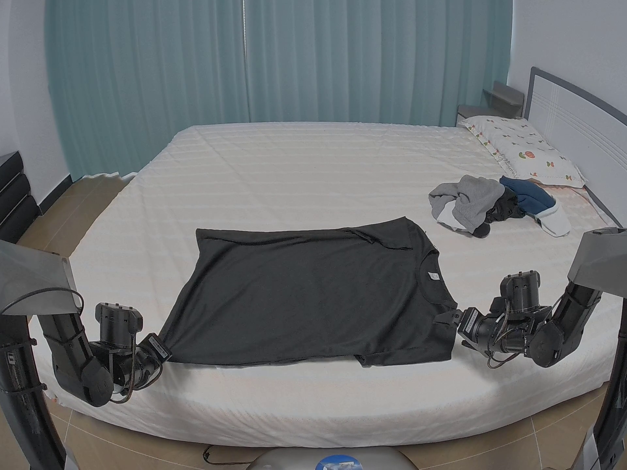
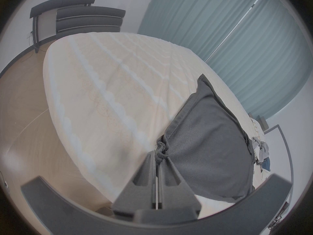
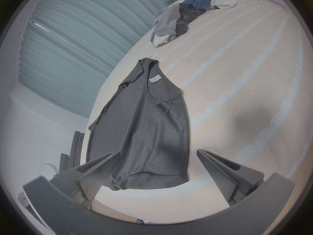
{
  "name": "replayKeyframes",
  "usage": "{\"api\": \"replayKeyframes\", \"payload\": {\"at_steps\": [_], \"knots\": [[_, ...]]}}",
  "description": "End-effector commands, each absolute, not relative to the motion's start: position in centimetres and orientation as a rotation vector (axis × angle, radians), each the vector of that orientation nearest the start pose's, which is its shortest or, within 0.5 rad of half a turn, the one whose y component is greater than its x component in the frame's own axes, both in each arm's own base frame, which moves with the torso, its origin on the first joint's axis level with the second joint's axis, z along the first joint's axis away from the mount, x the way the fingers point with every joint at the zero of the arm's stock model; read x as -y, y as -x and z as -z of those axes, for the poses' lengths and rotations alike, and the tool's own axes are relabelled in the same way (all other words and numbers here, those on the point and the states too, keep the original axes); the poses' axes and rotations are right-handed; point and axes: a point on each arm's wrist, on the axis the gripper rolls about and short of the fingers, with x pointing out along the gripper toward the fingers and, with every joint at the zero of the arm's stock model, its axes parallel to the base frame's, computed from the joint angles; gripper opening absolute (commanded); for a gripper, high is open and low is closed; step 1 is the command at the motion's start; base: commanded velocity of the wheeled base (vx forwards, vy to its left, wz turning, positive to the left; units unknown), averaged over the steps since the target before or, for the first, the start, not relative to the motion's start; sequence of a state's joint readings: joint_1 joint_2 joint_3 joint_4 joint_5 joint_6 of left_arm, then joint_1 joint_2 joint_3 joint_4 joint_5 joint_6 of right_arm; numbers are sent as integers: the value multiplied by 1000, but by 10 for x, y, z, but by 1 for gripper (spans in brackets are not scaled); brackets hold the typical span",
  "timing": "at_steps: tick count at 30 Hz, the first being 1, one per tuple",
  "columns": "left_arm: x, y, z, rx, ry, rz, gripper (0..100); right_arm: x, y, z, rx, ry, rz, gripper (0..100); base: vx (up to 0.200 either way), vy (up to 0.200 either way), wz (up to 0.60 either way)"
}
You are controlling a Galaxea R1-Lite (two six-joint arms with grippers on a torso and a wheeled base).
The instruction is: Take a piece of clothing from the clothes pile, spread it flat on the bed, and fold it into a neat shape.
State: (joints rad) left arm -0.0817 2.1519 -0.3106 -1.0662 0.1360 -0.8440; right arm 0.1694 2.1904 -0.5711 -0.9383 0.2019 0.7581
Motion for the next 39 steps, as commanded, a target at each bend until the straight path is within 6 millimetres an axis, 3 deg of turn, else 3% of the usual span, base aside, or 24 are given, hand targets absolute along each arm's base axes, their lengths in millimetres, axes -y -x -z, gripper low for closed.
{"api": "replayKeyframes", "payload": {"at_steps": [1, 7, 17, 18, 22, 27, 34, 39], "knots": [[19, -263, 9, -694, 717, -365, 0, -55, -319, 6, -799, -734, -63, 100, 0, 0, 0], [18, -268, 5, -675, 742, -348, 0, -47, -321, 18, -817, -710, -41, 100, 0, 0, 0], [17, -274, 2, -625, 796, -339, 0, -54, -337, 33, -824, -691, -57, 100, 0, 0, 0], [16, -275, 2, -624, 796, -341, 0, -57, -340, 38, -832, -684, -63, 0, 0, 0, 0], [16, -276, 2, -623, 796, -340, 0, -58, -350, 44, -802, -678, -32, 0, 0, 0, 0], [16, -279, 1, -610, 799, -337, 0, -58, -353, 38, -764, -680, -10, 0, 0, 0, 0], [12, -283, -3, -583, 808, -342, 0, -54, -363, -3, -631, -704, -44, 0, 0, 0, 0], [10, -289, -7, -547, 818, -338, 0, -56, -379, -17, -558, -708, -70, 0, 0, 0, 0]]}}
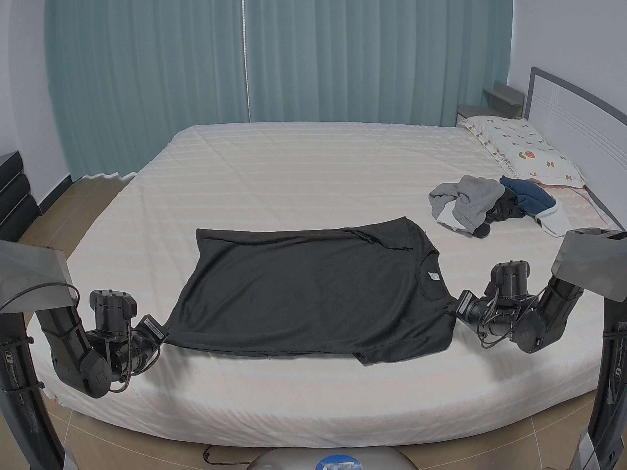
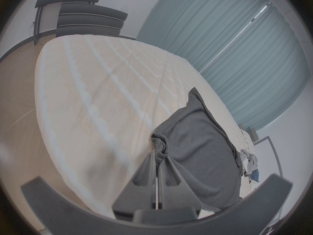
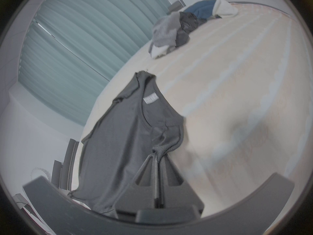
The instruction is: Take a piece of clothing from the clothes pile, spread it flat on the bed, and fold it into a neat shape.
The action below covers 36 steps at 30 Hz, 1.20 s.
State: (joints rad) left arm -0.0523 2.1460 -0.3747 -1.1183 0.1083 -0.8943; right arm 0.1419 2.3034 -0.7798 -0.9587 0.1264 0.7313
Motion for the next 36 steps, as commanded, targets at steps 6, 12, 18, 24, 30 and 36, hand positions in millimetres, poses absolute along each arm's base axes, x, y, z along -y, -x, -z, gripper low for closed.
{"api": "replayKeyframes", "payload": {"at_steps": [6, 12, 18, 24, 30, 36], "knots": [[9, -296, -12, -473, 897, -327, 0, -59, -412, -37, -525, -705, -81, 0, 0, 0, 0], [9, -302, -15, -444, 923, -321, 0, -61, -445, -35, -491, -708, -88, 0, 0, 0, 0], [7, -306, -17, -422, 958, -328, 0, -65, -464, -27, -460, -709, -104, 0, 0, 0, 0], [6, -308, -9, -440, 957, -342, 0, -75, -485, -9, -422, -709, -92, 0, 0, 0, 0], [6, -310, -5, -438, 957, -343, 0, -79, -505, 4, -353, -693, -19, 0, 0, 0, 0], [6, -311, -2, -439, 955, -347, 0, -86, -512, 16, -345, -690, -20, 0, 0, 0, 0]]}}
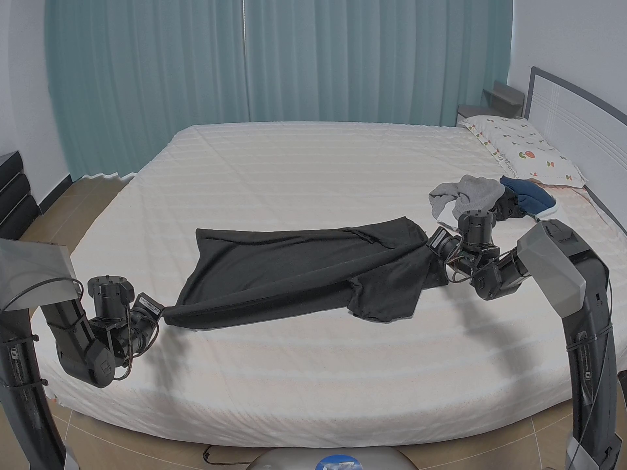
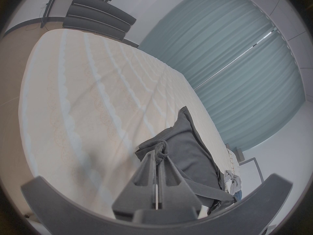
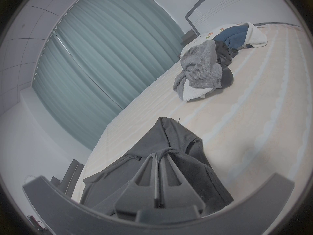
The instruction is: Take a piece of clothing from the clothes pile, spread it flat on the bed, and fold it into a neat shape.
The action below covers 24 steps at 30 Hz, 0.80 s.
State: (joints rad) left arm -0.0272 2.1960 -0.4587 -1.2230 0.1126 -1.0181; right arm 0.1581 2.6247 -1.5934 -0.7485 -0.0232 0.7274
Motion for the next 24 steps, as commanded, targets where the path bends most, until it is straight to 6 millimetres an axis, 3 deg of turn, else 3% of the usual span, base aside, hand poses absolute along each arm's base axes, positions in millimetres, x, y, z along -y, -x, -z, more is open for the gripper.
{"api": "replayKeyframes", "payload": {"at_steps": [1, 11, 12, 18, 24], "knots": [[6, -311, -2, -440, 955, -348, 0, -87, -514, 21, -342, -690, -21, 0, 0, 0, 0], [6, -311, 0, -447, 954, -349, 0, -88, -531, 35, -277, -682, 40, 0, 0, 0, 0], [6, -311, 1, -448, 952, -350, 0, -88, -531, 35, -281, -681, 42, 100, 0, 0, 0], [6, -311, 1, -448, 953, -350, 0, -88, -530, 32, -284, -681, 43, 100, 0, 0, 0], [6, -311, 0, -445, 952, -352, 0, -78, -519, 12, -295, -686, 49, 100, 0, 0, 0]]}}
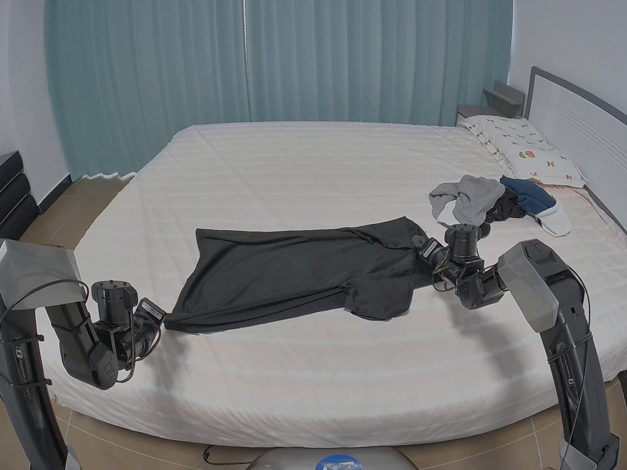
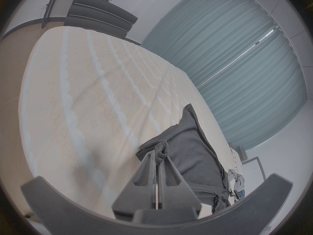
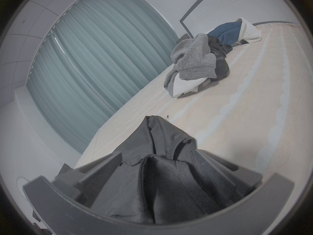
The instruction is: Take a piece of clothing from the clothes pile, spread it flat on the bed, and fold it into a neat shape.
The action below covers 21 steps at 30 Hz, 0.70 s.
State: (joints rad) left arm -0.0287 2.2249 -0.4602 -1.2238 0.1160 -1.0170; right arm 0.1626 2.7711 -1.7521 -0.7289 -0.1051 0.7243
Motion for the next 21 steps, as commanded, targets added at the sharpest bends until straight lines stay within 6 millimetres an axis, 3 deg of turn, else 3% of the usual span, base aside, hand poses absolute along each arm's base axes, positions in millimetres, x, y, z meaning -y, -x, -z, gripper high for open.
{"api": "replayKeyframes", "payload": {"at_steps": [1, 5, 6, 7, 11, 14, 21], "knots": [[6, -311, 1, -446, 951, -354, 0, -73, -509, -2, -305, -697, 49, 100, 0, 0, 0], [6, -310, 1, -446, 951, -354, 0, -69, -473, -25, -398, -713, -29, 100, 0, 0, 0], [6, -310, 1, -446, 951, -354, 0, -69, -473, -25, -398, -713, -29, 100, 0, 0, 0], [5, -309, 1, -450, 951, -356, 0, -71, -454, -27, -466, -713, -71, 100, 0, 0, 0], [6, -306, 0, -457, 953, -351, 0, -78, -418, -28, -578, -718, -170, 100, 0, 0, 0], [6, -305, 0, -460, 951, -352, 0, -83, -405, -23, -628, -722, -223, 100, 0, 0, 0], [5, -302, 2, -473, 947, -358, 0, -110, -402, -3, -689, -697, -252, 100, 0, 0, 0]]}}
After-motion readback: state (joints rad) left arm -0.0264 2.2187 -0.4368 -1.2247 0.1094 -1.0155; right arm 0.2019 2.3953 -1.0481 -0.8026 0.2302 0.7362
